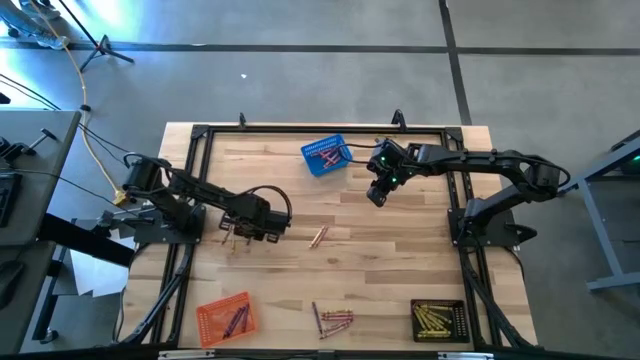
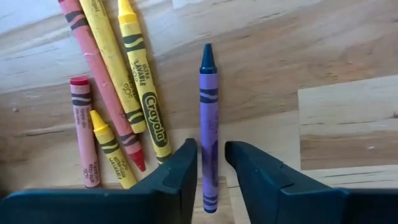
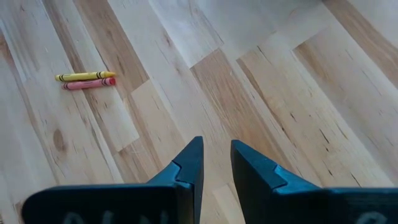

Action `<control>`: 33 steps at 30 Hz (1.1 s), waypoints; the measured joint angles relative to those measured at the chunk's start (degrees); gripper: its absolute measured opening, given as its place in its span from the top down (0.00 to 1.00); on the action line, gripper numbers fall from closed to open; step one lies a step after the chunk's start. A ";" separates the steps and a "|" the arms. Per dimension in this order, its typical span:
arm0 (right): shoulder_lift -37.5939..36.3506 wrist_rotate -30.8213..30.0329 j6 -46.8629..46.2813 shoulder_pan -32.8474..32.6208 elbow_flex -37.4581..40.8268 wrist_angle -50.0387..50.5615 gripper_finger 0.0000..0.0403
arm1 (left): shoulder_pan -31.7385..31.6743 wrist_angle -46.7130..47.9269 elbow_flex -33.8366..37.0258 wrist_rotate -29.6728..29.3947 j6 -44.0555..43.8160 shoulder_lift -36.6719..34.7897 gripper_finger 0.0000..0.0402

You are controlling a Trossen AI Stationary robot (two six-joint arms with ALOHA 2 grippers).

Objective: Sort crayons
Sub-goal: Put the purple crayon into the orange bin

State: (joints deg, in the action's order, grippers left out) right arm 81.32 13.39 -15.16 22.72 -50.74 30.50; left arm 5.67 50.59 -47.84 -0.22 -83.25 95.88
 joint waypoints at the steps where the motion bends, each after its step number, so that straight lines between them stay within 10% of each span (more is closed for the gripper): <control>1: 0.00 0.00 0.00 0.00 0.00 0.00 0.84 | -0.10 -0.10 0.00 0.22 -0.01 -0.04 0.79; 8: 0.00 -0.85 0.00 0.00 0.00 -0.04 0.84 | -0.48 0.04 0.07 1.32 0.41 -0.07 0.98; 20: 0.00 -1.43 0.20 0.00 0.00 -0.19 0.83 | 2.47 0.84 -5.52 3.51 0.90 -8.29 0.99; 25: 0.00 -1.46 1.17 0.00 0.00 -0.13 0.83 | 11.51 -0.72 -11.23 12.88 -2.95 -13.93 0.99; 33: 0.00 -1.46 2.65 0.00 0.00 -0.39 0.84 | 33.11 -8.63 -18.93 10.80 -31.27 -15.10 0.99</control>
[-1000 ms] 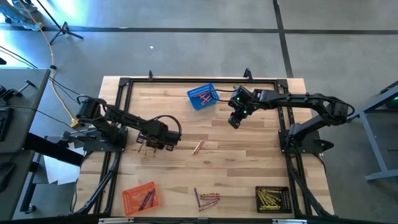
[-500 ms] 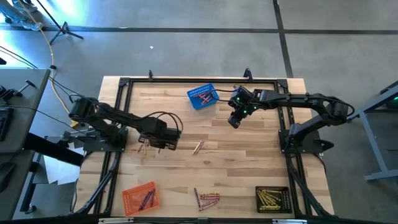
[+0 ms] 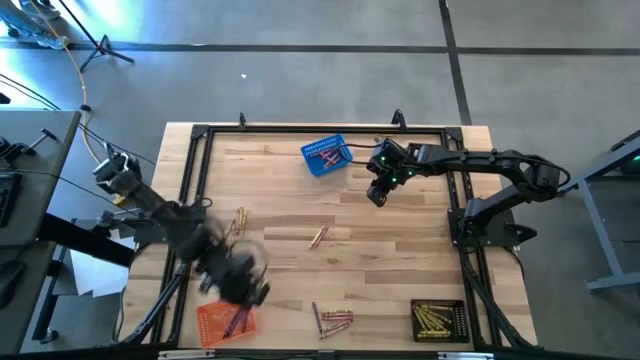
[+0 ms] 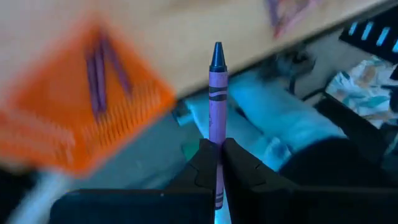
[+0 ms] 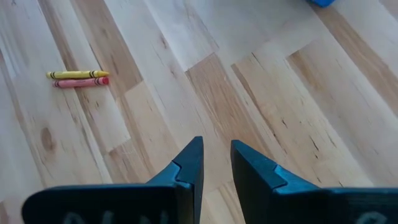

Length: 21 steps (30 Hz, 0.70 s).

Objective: Sort crayons
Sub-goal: Put the purple crayon into the orange bin

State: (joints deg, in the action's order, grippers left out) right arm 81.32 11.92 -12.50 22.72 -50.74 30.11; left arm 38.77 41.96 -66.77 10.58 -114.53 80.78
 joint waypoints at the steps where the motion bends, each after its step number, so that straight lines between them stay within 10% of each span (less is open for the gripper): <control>1: 0.00 0.00 0.48 0.00 0.00 -0.07 0.83 | 2.49 -1.40 -0.09 -0.02 -4.05 0.61 0.99; 8: 0.00 0.01 1.02 0.11 0.01 -3.77 0.83 | 13.19 0.83 -0.01 0.92 -21.34 6.55 0.99; 21: 0.00 0.04 0.76 0.11 0.01 -5.58 0.83 | 13.72 1.32 -0.04 0.91 -19.64 11.35 0.87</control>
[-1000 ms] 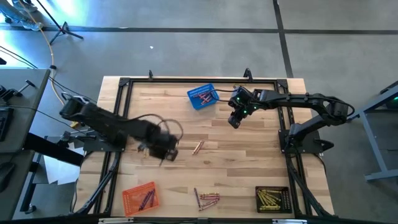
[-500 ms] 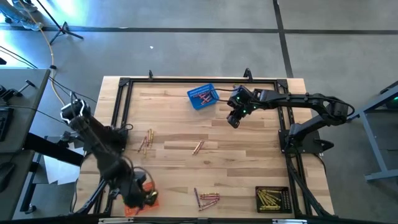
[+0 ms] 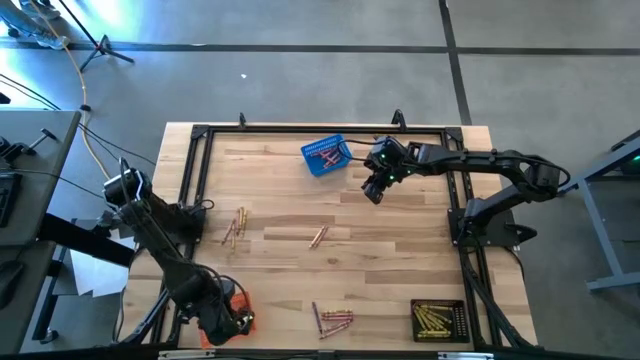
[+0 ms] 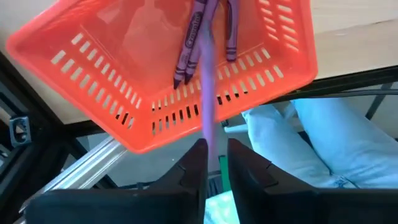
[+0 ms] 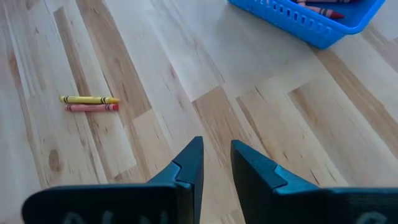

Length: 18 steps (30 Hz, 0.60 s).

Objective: Sort crayons
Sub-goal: Put the purple crayon into the orange bin, then put the yellow crayon into the black bin

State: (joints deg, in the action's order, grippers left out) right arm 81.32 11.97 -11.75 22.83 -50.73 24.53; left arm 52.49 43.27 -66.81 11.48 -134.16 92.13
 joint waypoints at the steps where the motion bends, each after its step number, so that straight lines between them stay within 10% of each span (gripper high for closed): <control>1: 0.00 0.00 -0.02 0.00 0.00 0.01 0.83 | 0.00 0.23 0.00 0.05 0.39 -0.04 0.86; 18: 0.00 0.00 -0.20 0.00 0.01 -3.93 0.83 | -9.63 22.19 0.00 -0.24 14.63 -0.06 0.80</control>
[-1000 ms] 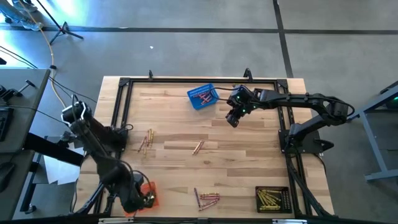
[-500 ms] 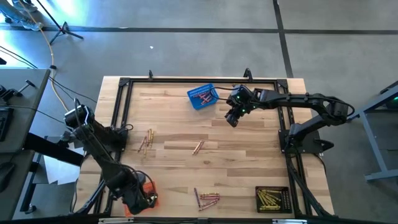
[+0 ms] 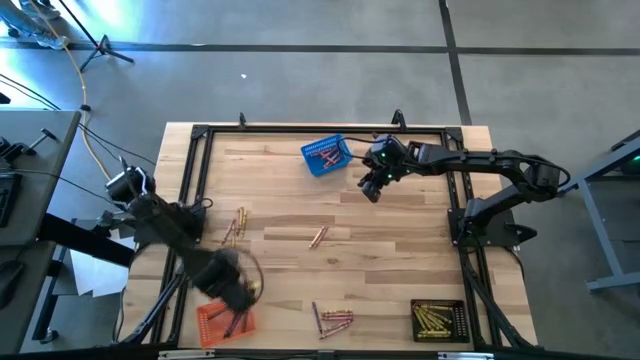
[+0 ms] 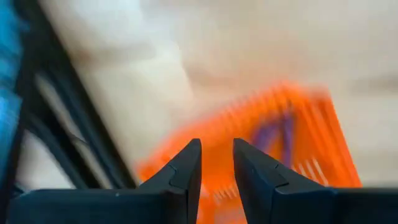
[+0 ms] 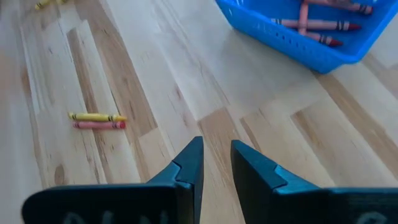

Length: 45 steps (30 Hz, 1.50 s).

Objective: Sort crayons
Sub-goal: Put the yellow crayon into the black bin

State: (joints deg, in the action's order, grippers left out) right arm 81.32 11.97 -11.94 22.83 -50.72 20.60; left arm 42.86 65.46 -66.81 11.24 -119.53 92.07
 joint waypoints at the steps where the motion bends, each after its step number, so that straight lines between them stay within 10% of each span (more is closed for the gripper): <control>1: 0.00 0.00 0.02 0.00 0.00 -0.56 0.83 | -1.83 2.83 0.00 -0.39 2.79 -0.13 0.80; 9: 0.00 0.00 -1.11 0.00 0.00 -2.01 0.83 | -16.90 9.20 1.81 -13.24 23.45 -1.46 0.80; 19: 0.00 0.00 -1.52 0.00 0.00 -1.78 0.83 | -26.01 -3.83 9.28 -15.15 35.25 -2.91 0.80; 45: 0.00 -0.13 -4.94 0.00 -0.01 -1.61 0.83 | -22.33 -11.93 28.76 -12.88 23.14 -18.79 0.81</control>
State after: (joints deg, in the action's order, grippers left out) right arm 81.32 11.84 -16.89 22.83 -50.73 18.99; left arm 20.53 53.54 -38.05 -1.63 -96.39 73.29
